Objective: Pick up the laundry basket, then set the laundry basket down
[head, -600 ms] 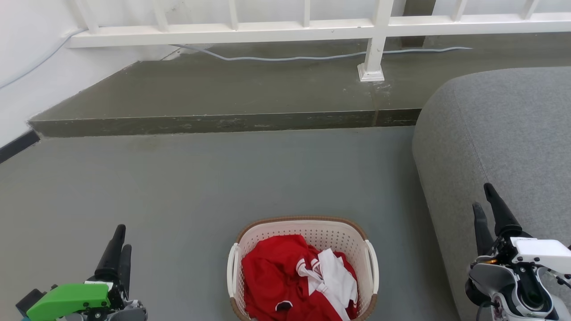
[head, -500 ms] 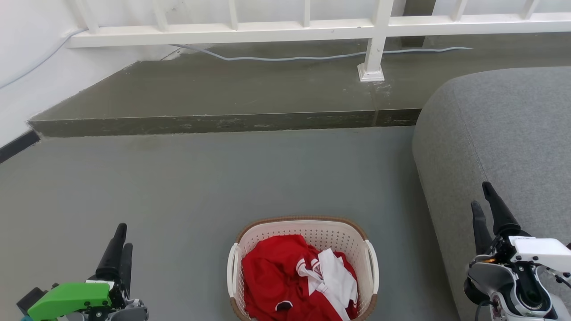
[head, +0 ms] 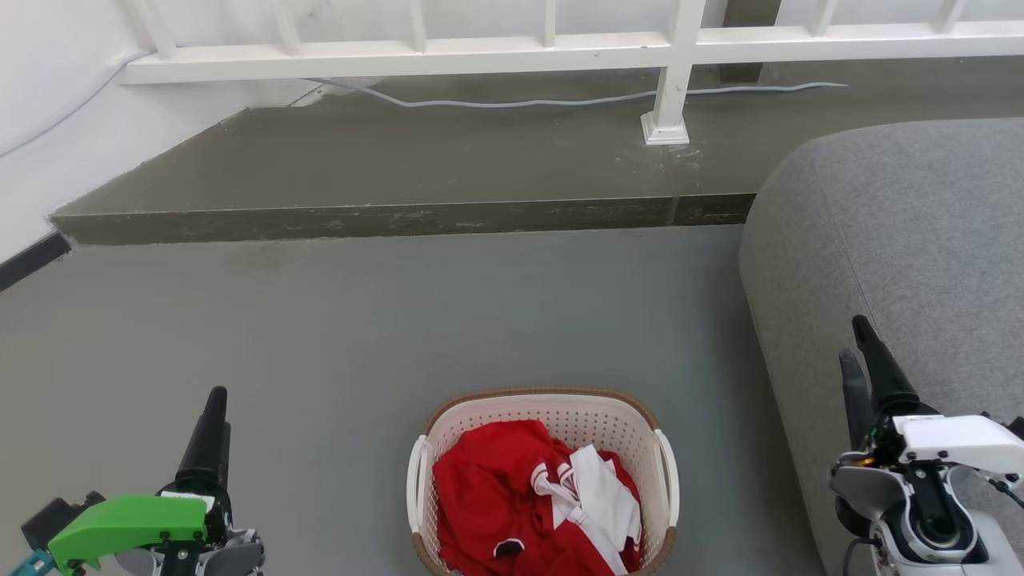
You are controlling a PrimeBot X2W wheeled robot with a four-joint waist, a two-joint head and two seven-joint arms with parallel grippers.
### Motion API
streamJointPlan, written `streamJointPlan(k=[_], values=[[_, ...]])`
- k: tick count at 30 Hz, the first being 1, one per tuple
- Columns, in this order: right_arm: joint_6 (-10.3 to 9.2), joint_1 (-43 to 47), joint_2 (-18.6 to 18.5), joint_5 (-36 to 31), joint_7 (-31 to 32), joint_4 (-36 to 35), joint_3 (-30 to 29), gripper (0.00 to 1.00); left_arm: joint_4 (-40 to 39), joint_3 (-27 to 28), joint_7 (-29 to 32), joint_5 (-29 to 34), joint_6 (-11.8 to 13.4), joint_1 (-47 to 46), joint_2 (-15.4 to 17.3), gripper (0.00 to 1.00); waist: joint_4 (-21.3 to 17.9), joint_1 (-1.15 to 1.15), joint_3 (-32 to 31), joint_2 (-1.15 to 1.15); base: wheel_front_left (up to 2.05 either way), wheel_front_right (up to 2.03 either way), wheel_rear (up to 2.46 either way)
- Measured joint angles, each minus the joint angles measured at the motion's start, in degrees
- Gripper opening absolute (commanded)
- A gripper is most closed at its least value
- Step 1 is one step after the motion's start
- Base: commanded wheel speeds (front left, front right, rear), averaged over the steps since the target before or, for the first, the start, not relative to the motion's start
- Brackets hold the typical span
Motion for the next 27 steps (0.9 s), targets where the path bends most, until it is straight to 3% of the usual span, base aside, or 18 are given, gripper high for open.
streamJointPlan(k=[19,27], values=[[0.03,-1.75,-4.56,-15.5,-4.45,-1.36,8.0,1.0,-0.36,-5.49,-4.01,16.72,0.01,-0.09,3.28,1.0,-0.19,0.0,-0.03,0.0,0.0,0.0,0.0],[-0.43,-2.35,-5.58,-23.06,-5.75,-0.83,9.44,1.0,-0.33,-6.89,-5.34,24.07,1.47,-0.64,4.21,1.0,-0.19,0.0,-0.12,0.0,0.0,0.0,0.0]])
